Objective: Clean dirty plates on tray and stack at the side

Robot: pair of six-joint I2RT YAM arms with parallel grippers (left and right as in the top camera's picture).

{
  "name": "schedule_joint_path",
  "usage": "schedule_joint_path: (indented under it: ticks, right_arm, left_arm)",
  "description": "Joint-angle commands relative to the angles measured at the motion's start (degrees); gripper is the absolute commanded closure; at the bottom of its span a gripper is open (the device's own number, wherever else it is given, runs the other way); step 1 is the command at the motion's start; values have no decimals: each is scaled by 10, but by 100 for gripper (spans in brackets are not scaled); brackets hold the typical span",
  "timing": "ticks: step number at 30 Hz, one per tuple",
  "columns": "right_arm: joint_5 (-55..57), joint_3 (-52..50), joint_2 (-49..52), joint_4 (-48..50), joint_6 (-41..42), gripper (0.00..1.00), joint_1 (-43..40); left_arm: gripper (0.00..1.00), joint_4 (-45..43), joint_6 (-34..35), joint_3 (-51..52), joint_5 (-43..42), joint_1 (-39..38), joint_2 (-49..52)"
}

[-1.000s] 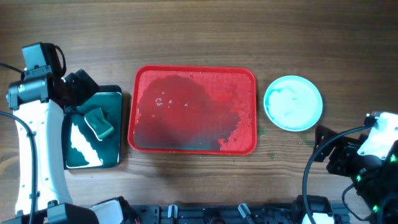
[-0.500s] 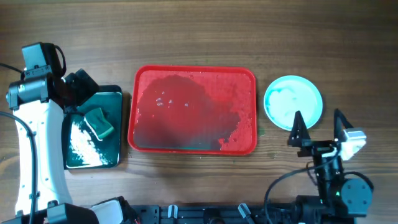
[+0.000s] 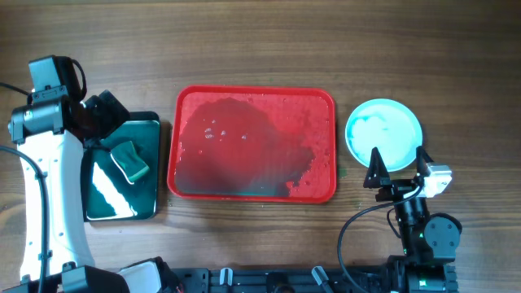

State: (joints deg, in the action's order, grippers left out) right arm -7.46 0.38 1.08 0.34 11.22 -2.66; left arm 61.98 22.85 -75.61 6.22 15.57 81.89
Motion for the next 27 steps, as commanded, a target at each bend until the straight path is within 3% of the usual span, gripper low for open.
schedule_joint_path:
  ticks: [1,10,15,17,20,27]
  right_arm:
    - [1,-1,-9,2,-6,0,2]
    - [1,-1,-9,2,-6,0,2]
    - [1,-1,-9,2,-6,0,2]
    - [1,-1,-9,2,-6,0,2]
    - [1,-1,-9,2,-6,0,2]
    - [1,-1,-9,2,-6,0,2]
  left_arm:
    - [0,0,-1,-4,9,-1,1]
    - [0,0,-1,-4,9,-3,-4]
    - [0,-24,2,1,26,-95,-156]
    - [0,-101,1,63,23,-144,-280]
    - [0,-222,1,233,13,-155,-474]
    - [0,-511,1,550,-39,-155,-683]
